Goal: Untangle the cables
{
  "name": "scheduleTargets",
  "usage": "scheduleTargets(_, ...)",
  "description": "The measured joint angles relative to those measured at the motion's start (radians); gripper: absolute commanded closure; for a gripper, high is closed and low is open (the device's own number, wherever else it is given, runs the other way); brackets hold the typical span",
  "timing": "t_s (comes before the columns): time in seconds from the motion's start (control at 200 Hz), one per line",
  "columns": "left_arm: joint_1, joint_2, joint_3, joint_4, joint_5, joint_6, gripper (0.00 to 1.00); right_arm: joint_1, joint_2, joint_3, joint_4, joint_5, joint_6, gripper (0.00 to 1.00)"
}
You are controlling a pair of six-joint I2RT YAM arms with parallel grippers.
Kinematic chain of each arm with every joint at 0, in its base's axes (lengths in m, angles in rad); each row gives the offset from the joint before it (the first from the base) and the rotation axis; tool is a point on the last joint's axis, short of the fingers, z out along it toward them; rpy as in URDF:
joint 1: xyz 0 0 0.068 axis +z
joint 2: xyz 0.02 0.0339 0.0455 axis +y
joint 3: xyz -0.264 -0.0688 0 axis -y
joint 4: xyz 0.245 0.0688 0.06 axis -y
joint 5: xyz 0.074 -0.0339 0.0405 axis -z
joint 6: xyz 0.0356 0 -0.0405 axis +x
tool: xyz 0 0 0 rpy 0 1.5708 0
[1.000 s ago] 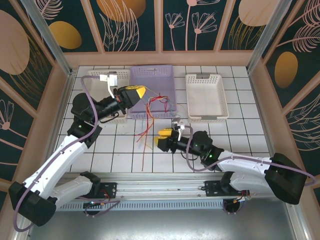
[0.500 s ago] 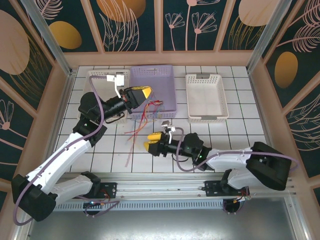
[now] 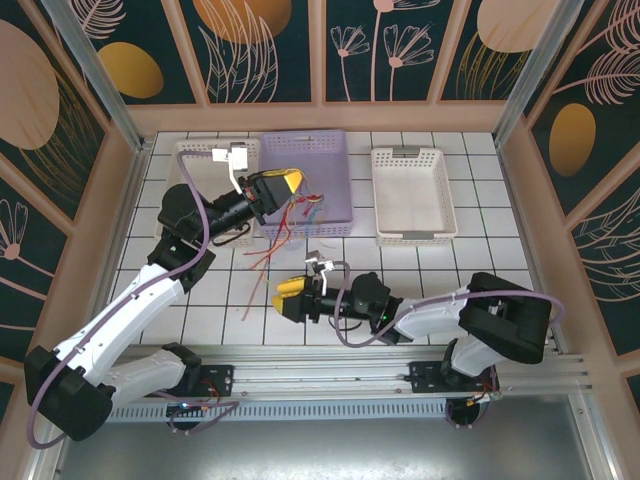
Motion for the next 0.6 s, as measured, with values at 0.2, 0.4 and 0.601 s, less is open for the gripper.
scheduleTargets(0.2, 0.000, 0.000, 0.000, 0.010, -0.006, 0.000, 1.00, 0.039, 0.068, 0.045, 0.023, 0.001, 0.006, 0.43)
scheduleTargets(0.4, 0.000, 0.000, 0.000, 0.011, -0.013, 0.000, 1.00, 0.045, 0.092, 0.063, 0.040, 0.007, 0.015, 0.47)
scheduleTargets(0.601, 0.000, 0.000, 0.000, 0.013, -0.014, 0.000, 1.00, 0.048, 0.092, 0.066, 0.045, 0.031, 0.022, 1.00)
